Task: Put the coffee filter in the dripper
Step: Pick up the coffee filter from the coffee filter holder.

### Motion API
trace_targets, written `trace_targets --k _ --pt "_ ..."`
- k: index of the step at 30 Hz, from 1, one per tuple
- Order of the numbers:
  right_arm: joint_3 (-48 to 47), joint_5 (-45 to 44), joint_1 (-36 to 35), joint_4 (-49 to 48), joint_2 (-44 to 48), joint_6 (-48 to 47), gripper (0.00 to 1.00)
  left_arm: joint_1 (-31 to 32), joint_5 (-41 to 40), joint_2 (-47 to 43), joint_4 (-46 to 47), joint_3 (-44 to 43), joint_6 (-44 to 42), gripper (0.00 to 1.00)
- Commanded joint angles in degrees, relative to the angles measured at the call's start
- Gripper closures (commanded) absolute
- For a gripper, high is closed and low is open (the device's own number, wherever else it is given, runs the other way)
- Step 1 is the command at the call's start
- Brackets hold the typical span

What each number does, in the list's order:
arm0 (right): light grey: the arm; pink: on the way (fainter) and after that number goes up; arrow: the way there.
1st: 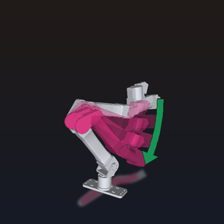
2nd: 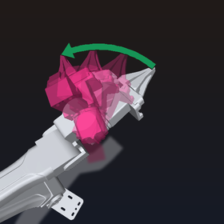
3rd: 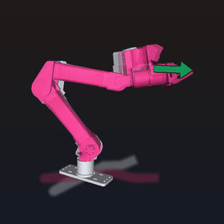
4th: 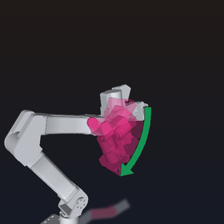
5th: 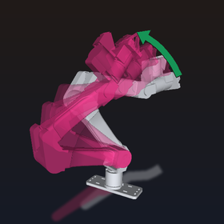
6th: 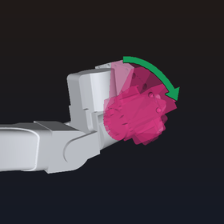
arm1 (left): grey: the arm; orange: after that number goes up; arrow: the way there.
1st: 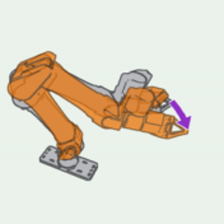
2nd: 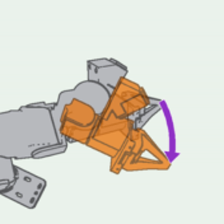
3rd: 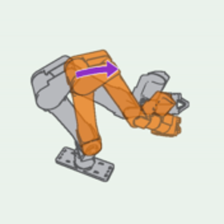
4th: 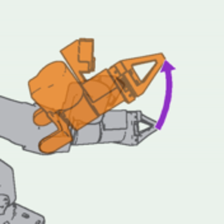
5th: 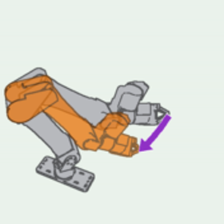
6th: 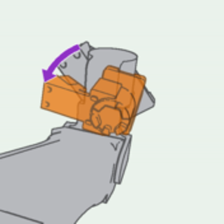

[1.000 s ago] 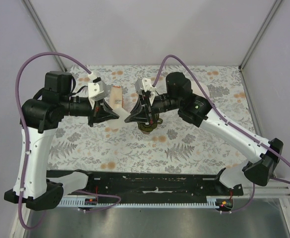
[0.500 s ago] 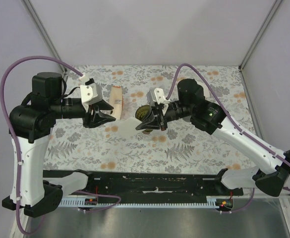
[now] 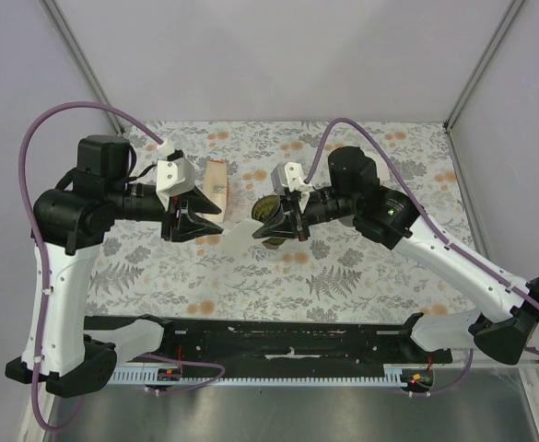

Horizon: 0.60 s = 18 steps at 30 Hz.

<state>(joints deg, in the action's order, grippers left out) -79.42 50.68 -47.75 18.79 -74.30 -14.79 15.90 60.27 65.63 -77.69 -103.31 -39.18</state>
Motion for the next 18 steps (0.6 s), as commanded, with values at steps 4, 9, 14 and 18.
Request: trace_targets --k 4,9,14,18 --pt "-2.23 -0.23 0.46 0.29 -0.93 0.37 1.00 0.36 3.54 0.29 -6.69 0.83 -1.78 0.64" --pt "-2.23 -1.10 0.55 0.64 -0.93 0.20 1.00 0.36 4.06 0.47 -7.38 0.65 -2.83 0.65" --pt "-3.20 -3.56 1.86 1.60 -1.63 1.69 1.00 0.36 1.79 -0.32 -7.74 0.65 -3.27 0.56" --pt "-3.81 -3.48 3.01 2.22 -1.99 2.48 1.00 0.27 1.34 -0.41 -7.83 0.39 -3.27 0.51"
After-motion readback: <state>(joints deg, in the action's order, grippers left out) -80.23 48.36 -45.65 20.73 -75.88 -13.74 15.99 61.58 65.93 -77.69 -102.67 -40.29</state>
